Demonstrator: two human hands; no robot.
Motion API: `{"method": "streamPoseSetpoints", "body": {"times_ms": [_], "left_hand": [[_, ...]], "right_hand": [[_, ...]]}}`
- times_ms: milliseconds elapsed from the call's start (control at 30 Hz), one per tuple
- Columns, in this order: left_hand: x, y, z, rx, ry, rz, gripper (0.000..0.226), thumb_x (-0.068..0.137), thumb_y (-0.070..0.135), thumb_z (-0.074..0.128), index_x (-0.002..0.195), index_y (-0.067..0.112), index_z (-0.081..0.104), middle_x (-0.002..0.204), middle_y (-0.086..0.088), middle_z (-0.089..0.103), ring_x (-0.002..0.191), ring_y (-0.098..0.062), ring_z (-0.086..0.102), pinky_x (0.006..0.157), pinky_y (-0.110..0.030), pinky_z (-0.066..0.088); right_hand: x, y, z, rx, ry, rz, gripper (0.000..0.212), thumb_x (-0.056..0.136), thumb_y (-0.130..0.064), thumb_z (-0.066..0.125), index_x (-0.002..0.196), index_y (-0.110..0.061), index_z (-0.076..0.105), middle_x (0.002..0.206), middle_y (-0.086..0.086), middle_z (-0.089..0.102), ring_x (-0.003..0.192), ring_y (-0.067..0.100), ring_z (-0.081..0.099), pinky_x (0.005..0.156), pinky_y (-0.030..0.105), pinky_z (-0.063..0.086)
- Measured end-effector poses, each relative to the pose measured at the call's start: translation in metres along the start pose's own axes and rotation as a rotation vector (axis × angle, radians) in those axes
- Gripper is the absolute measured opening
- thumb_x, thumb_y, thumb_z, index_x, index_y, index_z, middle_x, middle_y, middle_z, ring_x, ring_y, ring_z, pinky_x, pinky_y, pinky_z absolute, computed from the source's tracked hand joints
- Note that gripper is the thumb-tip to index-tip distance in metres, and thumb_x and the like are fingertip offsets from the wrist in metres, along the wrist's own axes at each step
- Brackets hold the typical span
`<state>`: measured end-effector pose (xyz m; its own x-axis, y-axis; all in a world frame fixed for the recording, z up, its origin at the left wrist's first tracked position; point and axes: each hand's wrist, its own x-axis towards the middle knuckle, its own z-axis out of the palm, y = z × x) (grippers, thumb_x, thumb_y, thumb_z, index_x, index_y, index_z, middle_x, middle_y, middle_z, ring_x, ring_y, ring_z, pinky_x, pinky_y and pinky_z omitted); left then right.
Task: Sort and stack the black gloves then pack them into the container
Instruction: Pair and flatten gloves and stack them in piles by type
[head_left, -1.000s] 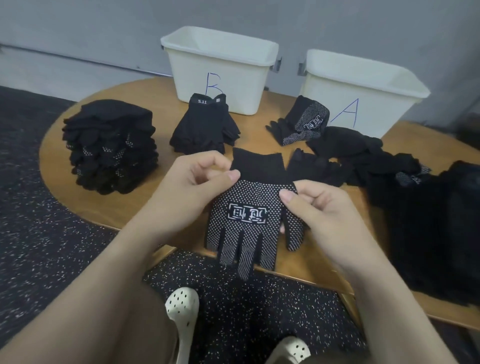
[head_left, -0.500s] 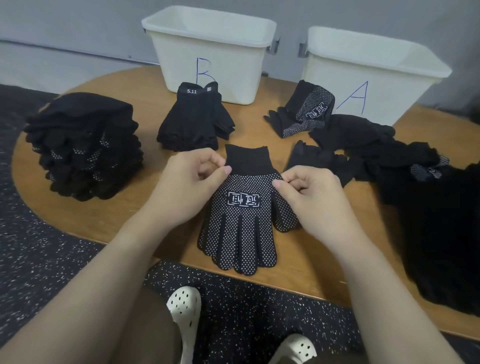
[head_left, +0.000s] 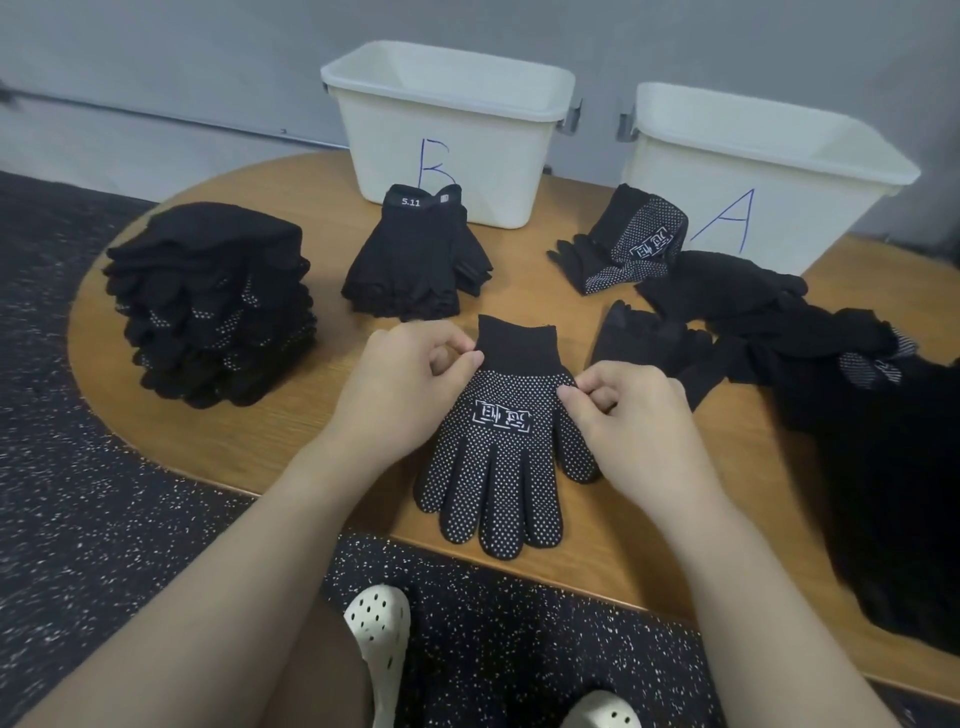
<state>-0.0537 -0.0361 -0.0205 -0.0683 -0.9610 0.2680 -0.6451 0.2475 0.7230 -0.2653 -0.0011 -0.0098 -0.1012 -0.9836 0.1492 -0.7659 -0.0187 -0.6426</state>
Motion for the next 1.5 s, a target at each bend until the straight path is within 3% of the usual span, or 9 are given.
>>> {"method": "streamPoseSetpoints", "body": {"times_ms": [300,700,867,1033,1100,1167,1233,1333,1500], "left_hand": [[0.006,0.006,0.003,0.142,-0.041,-0.130,0.021,0.095,0.039,0.068,0.076,0.030,0.067,0.047,0.013,0.049,0.051,-0.004,0.048,0.053,-0.025,0.035],[0.005,0.012,0.008,0.342,0.011,-0.152,0.038,0.094,0.048,0.068,0.069,0.021,0.059,0.062,0.005,0.063,0.064,-0.015,0.062,0.064,-0.035,0.054],[-0.004,0.017,-0.001,0.432,-0.045,-0.182,0.045,0.095,0.056,0.062,0.070,0.018,0.063,0.067,0.004,0.066,0.067,-0.017,0.063,0.065,-0.033,0.054],[-0.025,0.015,-0.007,0.425,0.105,0.000,0.017,0.095,0.038,0.066,0.085,0.024,0.067,0.078,0.010,0.063,0.072,-0.013,0.061,0.063,-0.032,0.052],[-0.028,0.017,-0.006,0.362,0.131,0.206,0.010,0.095,0.028,0.064,0.096,0.022,0.070,0.092,0.009,0.064,0.086,-0.014,0.062,0.072,-0.035,0.054],[-0.026,0.018,-0.002,0.375,0.012,0.418,0.022,0.099,0.024,0.057,0.115,0.021,0.072,0.126,0.003,0.067,0.120,-0.017,0.059,0.101,-0.039,0.051],[-0.022,0.019,0.003,0.453,-0.205,0.527,0.038,0.105,0.025,0.048,0.141,0.024,0.059,0.160,0.003,0.043,0.151,-0.015,0.031,0.126,-0.036,0.023],[-0.016,0.016,0.009,0.461,-0.436,0.443,0.051,0.111,0.030,0.033,0.161,0.031,0.028,0.171,0.011,0.013,0.157,-0.005,0.000,0.128,-0.028,-0.002],[-0.017,0.011,0.015,0.519,-0.493,0.349,0.055,0.112,0.040,0.021,0.164,0.033,0.008,0.171,0.015,-0.004,0.156,-0.003,-0.012,0.129,-0.034,-0.006]], "right_hand": [[-0.002,-0.001,0.002,-0.094,0.047,0.034,0.018,0.095,-0.038,0.070,0.080,-0.027,0.071,0.058,-0.011,0.063,0.063,0.011,0.064,0.068,0.036,0.058],[-0.003,0.002,0.004,-0.261,0.017,0.090,0.019,0.095,-0.052,0.063,0.094,-0.032,0.064,0.081,-0.010,0.068,0.085,0.021,0.065,0.070,0.032,0.047],[-0.005,0.010,-0.007,-0.197,-0.078,0.027,0.012,0.095,-0.048,0.066,0.096,-0.038,0.062,0.070,-0.013,0.062,0.077,0.009,0.062,0.065,0.030,0.047],[-0.013,0.015,-0.014,-0.150,-0.091,-0.028,0.006,0.096,-0.039,0.069,0.099,-0.034,0.068,0.062,-0.014,0.061,0.069,0.002,0.059,0.063,0.028,0.045],[-0.016,0.015,-0.013,-0.147,-0.086,-0.041,0.004,0.096,-0.038,0.069,0.098,-0.035,0.068,0.062,-0.014,0.061,0.065,0.001,0.058,0.060,0.025,0.040],[-0.019,0.015,-0.012,-0.142,-0.083,-0.045,0.003,0.096,-0.036,0.069,0.097,-0.035,0.067,0.061,-0.015,0.060,0.062,0.000,0.056,0.058,0.023,0.037],[-0.019,0.016,-0.013,-0.122,-0.092,-0.040,0.007,0.095,-0.034,0.071,0.093,-0.037,0.065,0.060,-0.015,0.060,0.061,0.000,0.057,0.058,0.022,0.037],[-0.019,0.016,-0.017,-0.059,-0.124,-0.021,0.010,0.095,-0.029,0.073,0.092,-0.035,0.066,0.059,-0.016,0.059,0.068,-0.008,0.057,0.058,0.014,0.036],[-0.022,0.017,-0.024,-0.007,-0.135,-0.024,0.007,0.096,-0.024,0.071,0.095,-0.031,0.070,0.068,-0.013,0.062,0.072,-0.010,0.056,0.059,0.009,0.041]]}}
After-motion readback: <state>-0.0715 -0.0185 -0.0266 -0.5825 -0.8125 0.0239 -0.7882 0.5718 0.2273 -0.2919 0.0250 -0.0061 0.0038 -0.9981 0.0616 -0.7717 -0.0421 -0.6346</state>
